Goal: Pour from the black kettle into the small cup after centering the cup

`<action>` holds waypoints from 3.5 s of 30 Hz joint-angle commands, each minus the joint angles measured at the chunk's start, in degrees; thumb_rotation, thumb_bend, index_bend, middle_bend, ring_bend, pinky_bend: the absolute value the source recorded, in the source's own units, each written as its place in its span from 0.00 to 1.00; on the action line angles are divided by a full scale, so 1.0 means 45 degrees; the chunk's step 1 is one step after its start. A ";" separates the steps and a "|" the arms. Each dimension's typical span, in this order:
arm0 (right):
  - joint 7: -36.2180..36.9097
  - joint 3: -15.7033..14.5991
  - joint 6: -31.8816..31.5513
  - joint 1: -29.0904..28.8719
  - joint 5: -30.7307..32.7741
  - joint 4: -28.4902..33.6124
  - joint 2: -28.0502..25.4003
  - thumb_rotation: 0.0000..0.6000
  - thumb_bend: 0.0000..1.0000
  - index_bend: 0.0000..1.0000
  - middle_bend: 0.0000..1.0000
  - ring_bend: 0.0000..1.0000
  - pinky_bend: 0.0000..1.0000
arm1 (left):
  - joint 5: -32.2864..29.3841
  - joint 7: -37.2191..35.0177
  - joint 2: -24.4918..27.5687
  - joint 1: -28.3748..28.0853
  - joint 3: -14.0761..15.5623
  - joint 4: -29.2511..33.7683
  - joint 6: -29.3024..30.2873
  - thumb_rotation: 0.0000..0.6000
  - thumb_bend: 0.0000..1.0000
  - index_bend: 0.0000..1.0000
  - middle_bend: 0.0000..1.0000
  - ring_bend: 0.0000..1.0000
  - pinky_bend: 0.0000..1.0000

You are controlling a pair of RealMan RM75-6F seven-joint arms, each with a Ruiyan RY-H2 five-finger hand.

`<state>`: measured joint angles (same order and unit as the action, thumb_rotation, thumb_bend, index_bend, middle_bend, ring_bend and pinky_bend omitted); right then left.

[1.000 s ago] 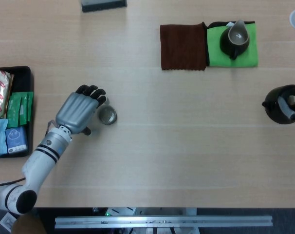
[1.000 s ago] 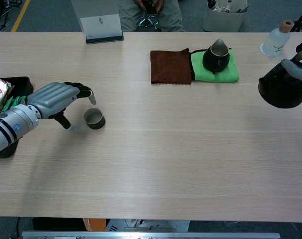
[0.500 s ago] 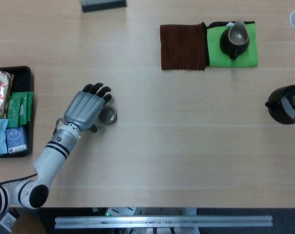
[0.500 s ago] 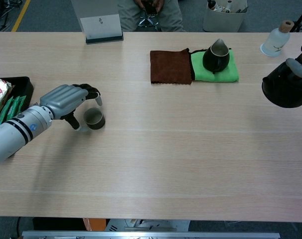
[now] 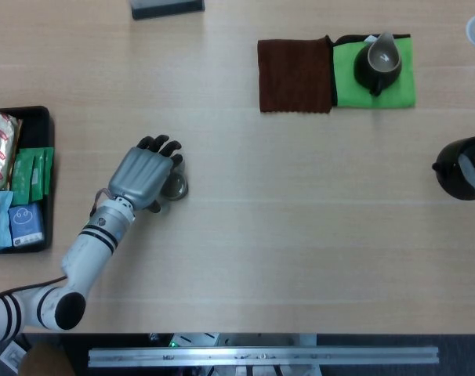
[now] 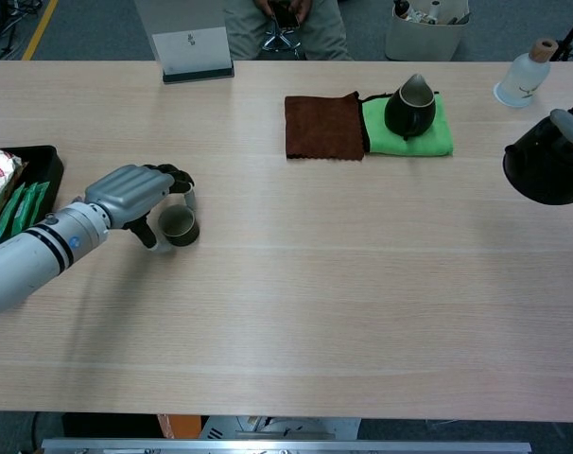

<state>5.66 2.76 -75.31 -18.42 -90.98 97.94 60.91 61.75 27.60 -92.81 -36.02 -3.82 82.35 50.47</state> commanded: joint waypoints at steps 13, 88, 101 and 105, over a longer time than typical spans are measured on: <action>0.0179 -0.0015 0.0007 0.0041 -0.0051 -0.0130 -0.0042 0.77 0.39 1.00 0.99 1.00 0.17 | -0.0390 0.0462 -0.0198 -0.0404 0.0158 -0.0205 -0.0120 1.00 0.22 0.36 0.16 0.09 0.15; 0.0870 -0.0061 -0.0317 0.0404 -0.0103 -0.0395 -0.0401 0.79 0.38 1.00 0.99 1.00 0.17 | -0.2096 0.3677 -0.2996 -0.2879 -0.0359 0.0319 0.0580 1.00 0.22 0.42 0.18 0.09 0.14; 0.0808 -0.0003 -0.0330 0.0475 0.0035 -0.0339 -0.0520 0.79 0.38 1.00 0.99 1.00 0.17 | -0.2433 0.3973 -0.4089 -0.3484 -0.0652 -0.0510 0.0579 1.00 0.22 0.42 0.18 0.09 0.15; 0.0795 0.0010 -0.0305 0.0479 0.0066 -0.0336 -0.0510 0.79 0.38 1.00 0.99 1.00 0.17 | -0.2599 0.4018 -0.4331 -0.3575 -0.0669 -0.0817 0.0545 1.00 0.22 0.42 0.18 0.09 0.15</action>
<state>9.23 2.80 -76.68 -16.26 -90.69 96.43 58.62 50.22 45.60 -112.08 -51.98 -6.81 78.91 52.96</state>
